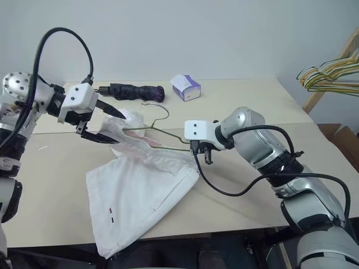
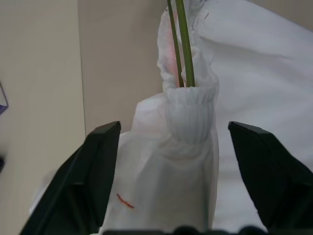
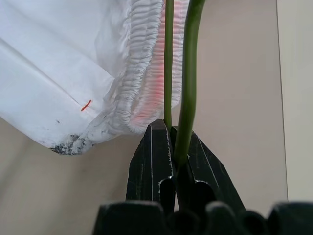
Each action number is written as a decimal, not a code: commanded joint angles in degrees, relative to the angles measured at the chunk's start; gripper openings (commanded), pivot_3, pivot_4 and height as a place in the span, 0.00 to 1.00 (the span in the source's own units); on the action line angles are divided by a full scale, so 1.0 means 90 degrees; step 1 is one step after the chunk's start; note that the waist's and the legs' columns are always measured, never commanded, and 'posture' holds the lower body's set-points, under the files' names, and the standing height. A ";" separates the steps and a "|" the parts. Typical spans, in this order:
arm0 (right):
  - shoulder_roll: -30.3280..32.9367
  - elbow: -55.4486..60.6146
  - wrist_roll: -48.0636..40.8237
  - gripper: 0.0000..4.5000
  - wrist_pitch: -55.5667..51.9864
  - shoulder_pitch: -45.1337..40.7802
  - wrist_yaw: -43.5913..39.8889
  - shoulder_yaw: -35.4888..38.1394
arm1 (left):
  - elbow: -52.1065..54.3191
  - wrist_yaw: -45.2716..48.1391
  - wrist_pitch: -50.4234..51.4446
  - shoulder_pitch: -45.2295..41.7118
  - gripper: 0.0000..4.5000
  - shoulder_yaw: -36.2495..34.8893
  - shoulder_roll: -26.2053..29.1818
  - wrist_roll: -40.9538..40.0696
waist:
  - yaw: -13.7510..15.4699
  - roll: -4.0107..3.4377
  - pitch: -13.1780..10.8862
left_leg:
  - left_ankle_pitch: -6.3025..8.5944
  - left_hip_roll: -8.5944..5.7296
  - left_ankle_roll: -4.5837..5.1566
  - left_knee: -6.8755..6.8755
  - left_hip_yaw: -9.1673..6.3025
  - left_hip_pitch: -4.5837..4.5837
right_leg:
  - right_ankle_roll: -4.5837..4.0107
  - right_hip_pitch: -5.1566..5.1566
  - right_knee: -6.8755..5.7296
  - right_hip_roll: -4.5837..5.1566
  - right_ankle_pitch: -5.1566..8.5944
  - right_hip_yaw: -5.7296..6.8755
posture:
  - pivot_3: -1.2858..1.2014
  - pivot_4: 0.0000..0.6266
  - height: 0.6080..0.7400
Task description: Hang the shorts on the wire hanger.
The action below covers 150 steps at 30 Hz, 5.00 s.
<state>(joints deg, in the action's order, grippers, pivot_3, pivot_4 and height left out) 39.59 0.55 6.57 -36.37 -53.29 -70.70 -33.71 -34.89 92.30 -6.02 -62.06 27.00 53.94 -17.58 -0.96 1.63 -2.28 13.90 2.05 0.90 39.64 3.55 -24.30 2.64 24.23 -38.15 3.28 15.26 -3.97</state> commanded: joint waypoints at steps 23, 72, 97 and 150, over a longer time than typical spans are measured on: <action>0.0357 0.0821 -0.0057 0.42 0.0663 0.0996 0.0616 0.1260 | -0.1434 -0.0193 -0.1609 -0.0475 0.00 -0.0698 -0.0898 0.1367 | -0.0197 0.0001 0.0001 | 0.0002 0.0000 0.0004 0.0021 0.0002 -0.0007 | 0.0001 -0.0007 0.0000 0.0001 0.0000 0.0004 | 0.48 0.00 1.00; -0.1556 0.0538 -0.2806 0.01 -0.2293 0.2538 0.3604 0.3327 | -0.1518 0.0022 -0.1168 -0.0645 0.00 -0.0707 -0.0335 0.0219 | -0.0868 0.0015 0.0010 | 0.0008 -0.0013 0.0013 0.0024 -0.0079 -0.0008 | 0.0015 -0.0015 -0.0012 0.0018 -0.0002 -0.0001 | 0.48 0.00 1.00; 0.0183 0.1484 -0.2346 0.01 -0.1336 0.1531 0.2916 0.2702 | -0.1952 0.0022 -0.1632 -0.0565 0.00 -0.0470 -0.0440 0.0707 | -0.0851 0.0006 0.0004 | 0.0008 -0.0015 0.0014 0.0029 -0.0074 -0.0007 | 0.0018 -0.0018 -0.0006 0.0016 -0.0001 -0.0002 | 0.47 0.00 1.00; 0.0467 0.0749 -0.1032 0.50 0.0558 -0.0275 0.1331 0.0997 | -0.1675 -0.0437 -0.1404 -0.0242 0.00 -0.1893 -0.1320 0.1724 | -0.0909 0.0005 0.0004 | 0.0010 -0.0016 0.0017 0.0039 -0.0070 -0.0008 | 0.0019 -0.0005 -0.0037 0.0023 -0.0001 -0.0002 | 0.47 0.00 1.00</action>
<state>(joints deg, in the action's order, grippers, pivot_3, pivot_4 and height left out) 43.60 8.14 -3.48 -33.44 -55.17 -58.66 -27.88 -50.50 88.43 -17.94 -62.58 11.65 41.55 -1.62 -9.14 1.68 -2.24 13.99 1.91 1.06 39.99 2.92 -24.38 2.82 24.18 -38.48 3.49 15.24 -3.99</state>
